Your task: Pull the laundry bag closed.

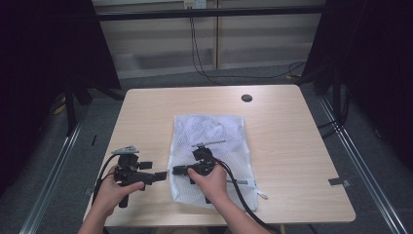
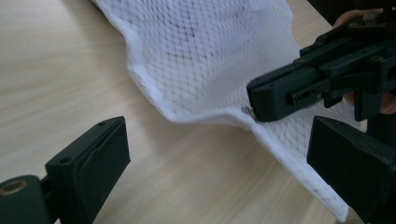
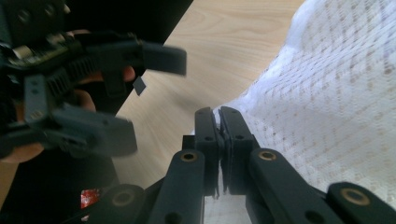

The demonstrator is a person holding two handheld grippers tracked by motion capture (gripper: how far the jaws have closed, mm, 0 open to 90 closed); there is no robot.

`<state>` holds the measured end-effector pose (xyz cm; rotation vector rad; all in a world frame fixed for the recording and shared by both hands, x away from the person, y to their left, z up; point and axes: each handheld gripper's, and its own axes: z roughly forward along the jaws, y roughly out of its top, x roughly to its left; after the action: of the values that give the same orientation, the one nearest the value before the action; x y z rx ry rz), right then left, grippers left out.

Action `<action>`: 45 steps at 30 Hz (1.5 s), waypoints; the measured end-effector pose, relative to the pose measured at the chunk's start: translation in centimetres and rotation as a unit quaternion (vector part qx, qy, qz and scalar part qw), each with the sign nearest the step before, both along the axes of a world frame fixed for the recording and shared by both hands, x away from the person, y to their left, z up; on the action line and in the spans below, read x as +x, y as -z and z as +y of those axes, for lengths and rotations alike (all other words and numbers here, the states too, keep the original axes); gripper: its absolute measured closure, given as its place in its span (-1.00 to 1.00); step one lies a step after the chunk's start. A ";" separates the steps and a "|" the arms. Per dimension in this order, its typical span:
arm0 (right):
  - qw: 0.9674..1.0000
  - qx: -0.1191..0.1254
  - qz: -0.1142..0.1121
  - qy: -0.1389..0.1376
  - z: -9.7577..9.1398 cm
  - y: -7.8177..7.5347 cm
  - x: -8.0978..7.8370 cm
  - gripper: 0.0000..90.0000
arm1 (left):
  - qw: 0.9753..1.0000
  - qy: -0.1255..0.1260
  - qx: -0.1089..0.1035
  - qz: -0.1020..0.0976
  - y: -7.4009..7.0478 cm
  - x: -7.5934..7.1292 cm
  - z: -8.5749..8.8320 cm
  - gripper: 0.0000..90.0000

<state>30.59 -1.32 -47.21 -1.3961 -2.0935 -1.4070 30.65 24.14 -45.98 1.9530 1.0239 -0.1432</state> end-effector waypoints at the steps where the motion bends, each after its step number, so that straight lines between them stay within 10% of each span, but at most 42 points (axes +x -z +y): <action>1: 1.000 0.002 0.000 0.001 -0.1 -0.1 0.0 0.93 | 1.000 0.003 -0.009 0.013 0.2 0.0 -0.2 -0.89; 12: 1.000 0.009 -0.003 0.008 -0.4 -0.4 0.0 0.93 | 0.997 0.031 -0.046 0.060 1.3 -0.2 -1.3 -0.90; 45: 1.000 0.015 -0.007 0.004 0.0 -0.8 -0.1 0.93 | 0.994 0.041 -0.056 0.081 1.7 0.1 -3.2 0.09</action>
<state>30.48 -1.29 -46.42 -1.3873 -2.0695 -1.4498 30.71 20.92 -47.71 1.9058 1.0181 -0.4030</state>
